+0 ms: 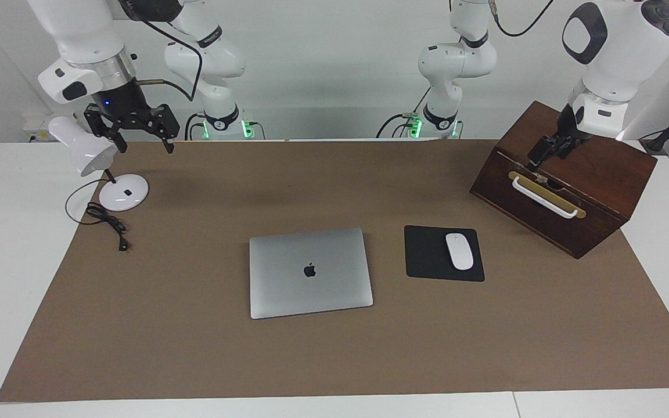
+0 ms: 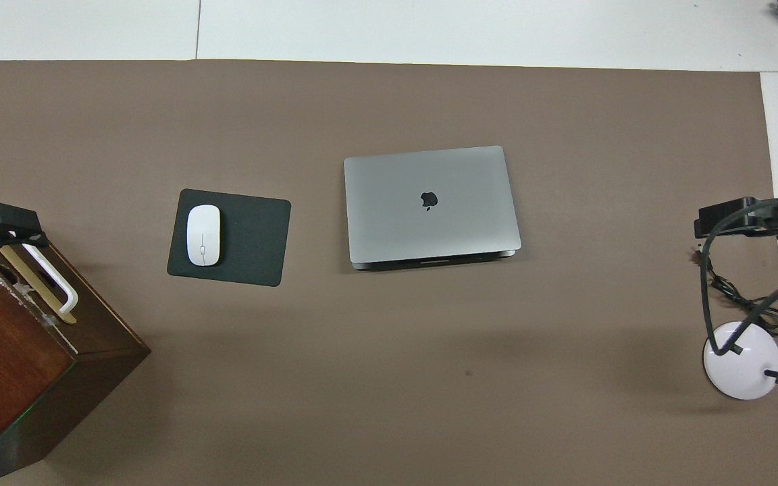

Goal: Close laptop with both arms

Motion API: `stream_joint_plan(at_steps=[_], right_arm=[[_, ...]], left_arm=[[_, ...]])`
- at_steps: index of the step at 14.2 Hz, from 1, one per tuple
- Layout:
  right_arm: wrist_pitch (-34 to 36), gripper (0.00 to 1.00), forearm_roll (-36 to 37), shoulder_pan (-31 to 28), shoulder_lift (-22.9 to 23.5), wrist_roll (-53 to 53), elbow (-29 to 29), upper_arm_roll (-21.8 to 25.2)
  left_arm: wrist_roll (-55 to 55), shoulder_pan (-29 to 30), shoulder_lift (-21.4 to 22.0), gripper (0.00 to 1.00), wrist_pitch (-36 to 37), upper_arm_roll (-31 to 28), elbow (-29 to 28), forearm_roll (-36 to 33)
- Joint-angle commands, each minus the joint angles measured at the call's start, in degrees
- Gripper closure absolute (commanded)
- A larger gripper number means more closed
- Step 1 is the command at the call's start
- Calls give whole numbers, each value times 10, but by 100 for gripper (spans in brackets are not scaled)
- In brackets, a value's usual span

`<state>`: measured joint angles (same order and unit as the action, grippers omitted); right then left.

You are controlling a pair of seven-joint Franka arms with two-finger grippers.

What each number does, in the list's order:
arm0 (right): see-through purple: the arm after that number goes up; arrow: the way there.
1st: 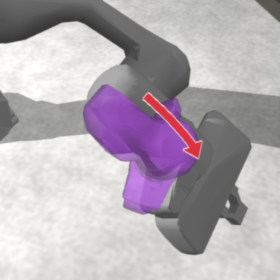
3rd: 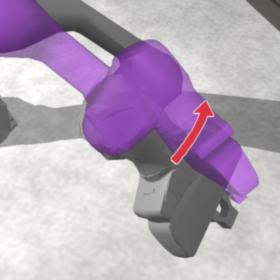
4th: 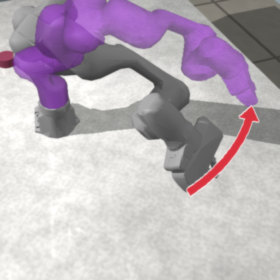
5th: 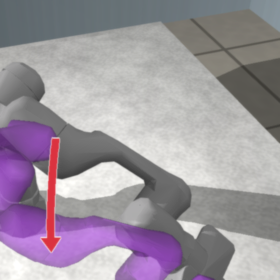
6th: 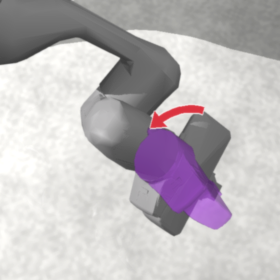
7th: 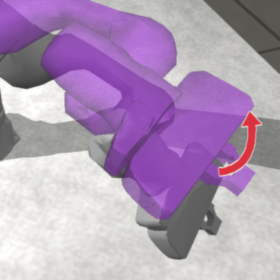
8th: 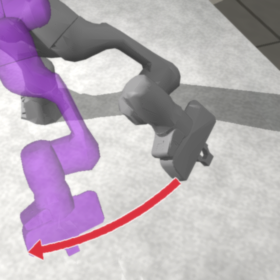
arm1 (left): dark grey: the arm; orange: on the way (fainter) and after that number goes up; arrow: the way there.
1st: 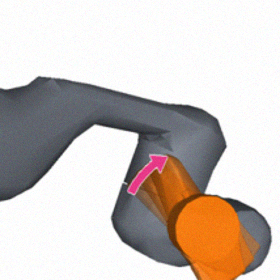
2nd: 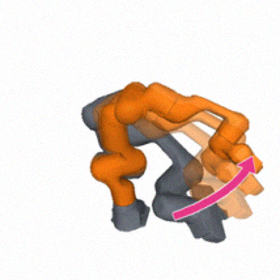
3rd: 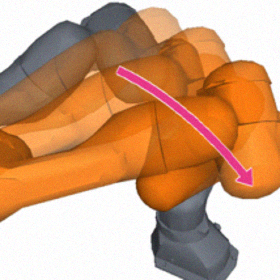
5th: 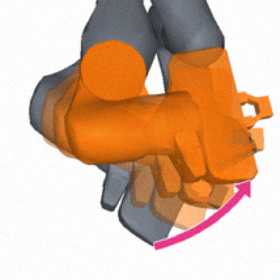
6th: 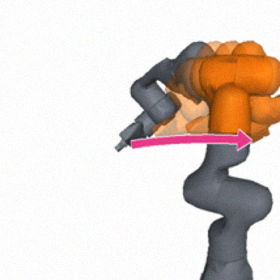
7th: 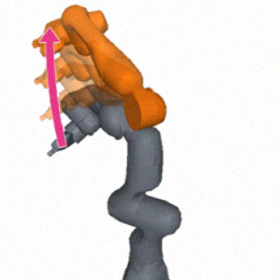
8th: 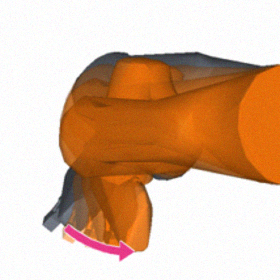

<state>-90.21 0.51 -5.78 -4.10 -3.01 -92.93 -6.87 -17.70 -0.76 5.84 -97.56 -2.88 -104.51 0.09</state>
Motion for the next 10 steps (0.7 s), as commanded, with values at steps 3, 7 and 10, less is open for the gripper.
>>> stream_joint_plan(at_steps=[3, 7, 10], right_arm=[[-14, 0, -15, -6, -17, -3, -16, -4], [-14, 0, -16, -5, -17, 2, -16, -6], [-13, 0, -15, -5, -17, 6, -15, -6]], left_arm=[[6, -7, -67, 0, 41, 2, 96, 4], [16, -8, -72, 0, 60, 16, 100, 5], [8, -9, -60, 0, 51, 22, 98, 6]])
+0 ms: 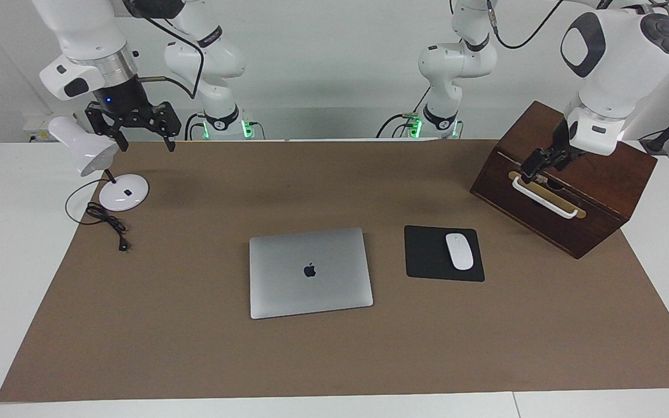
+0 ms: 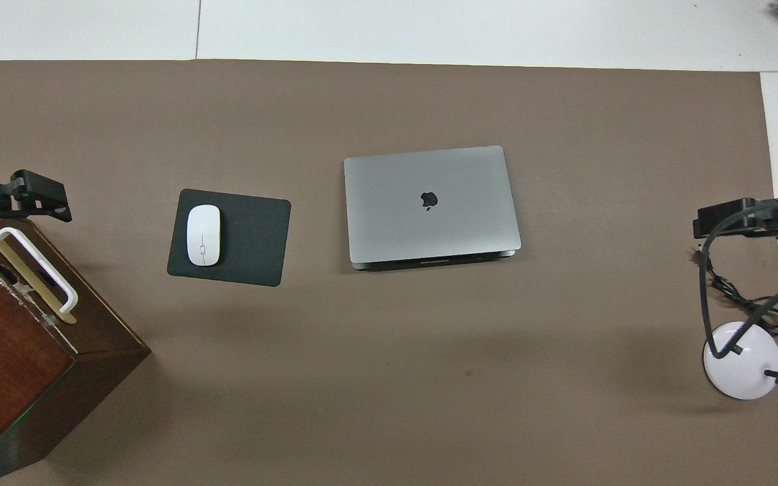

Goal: Close laptop with both arms

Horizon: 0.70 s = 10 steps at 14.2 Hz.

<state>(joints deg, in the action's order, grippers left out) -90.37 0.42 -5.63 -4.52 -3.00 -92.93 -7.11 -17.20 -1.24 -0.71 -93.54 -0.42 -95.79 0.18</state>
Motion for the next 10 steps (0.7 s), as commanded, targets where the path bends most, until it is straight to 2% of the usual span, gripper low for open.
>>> stream_joint_plan(at_steps=[1, 4, 6, 10], right_arm=[[-10, 0, -14, -7, -13, 8, -16, -4], [-9, 0, -15, 4, -12, 6, -15, -1], [-9, 0, -15, 4, -12, 7, -14, 3], [-9, 0, -15, 4, -12, 8, -15, 7]], left_arm=[[13, -3, 7, 0, 15, -2, 6, 4], [62, 1, 19, 0, 38, 10, 3, 4], [99, 7, 20, 0, 33, 10, 8, 4], [106, 7, 18, 0, 13, 13, 30, 7]])
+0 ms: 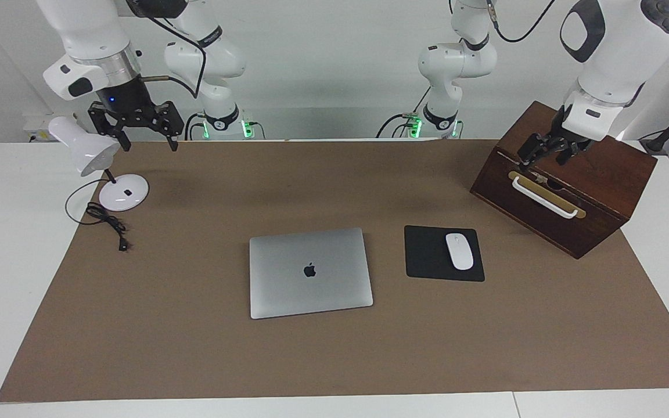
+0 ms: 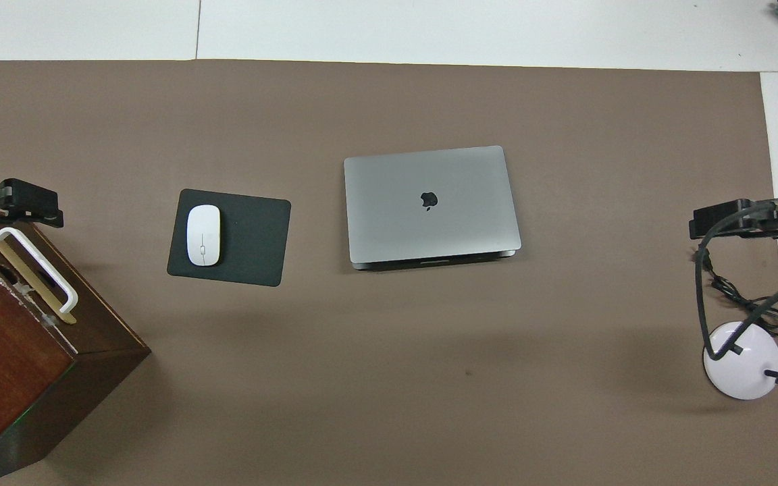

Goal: Close laptop with both arms

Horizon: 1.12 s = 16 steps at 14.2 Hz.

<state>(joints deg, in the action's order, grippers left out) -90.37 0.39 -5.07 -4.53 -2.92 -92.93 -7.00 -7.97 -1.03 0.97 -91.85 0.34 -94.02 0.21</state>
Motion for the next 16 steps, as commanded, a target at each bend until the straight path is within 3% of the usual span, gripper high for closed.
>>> stream_joint_plan(at_steps=[1, 16], right_arm=[[-8, 0, -15, -1, -12, 7, -15, 9], [-9, 0, -14, 11, -12, 7, -15, 21]], left_arm=[[13, 5, 1, 0, -2, 10, 13, 5], [14, 9, 1, 0, -4, 30, 29, 7]])
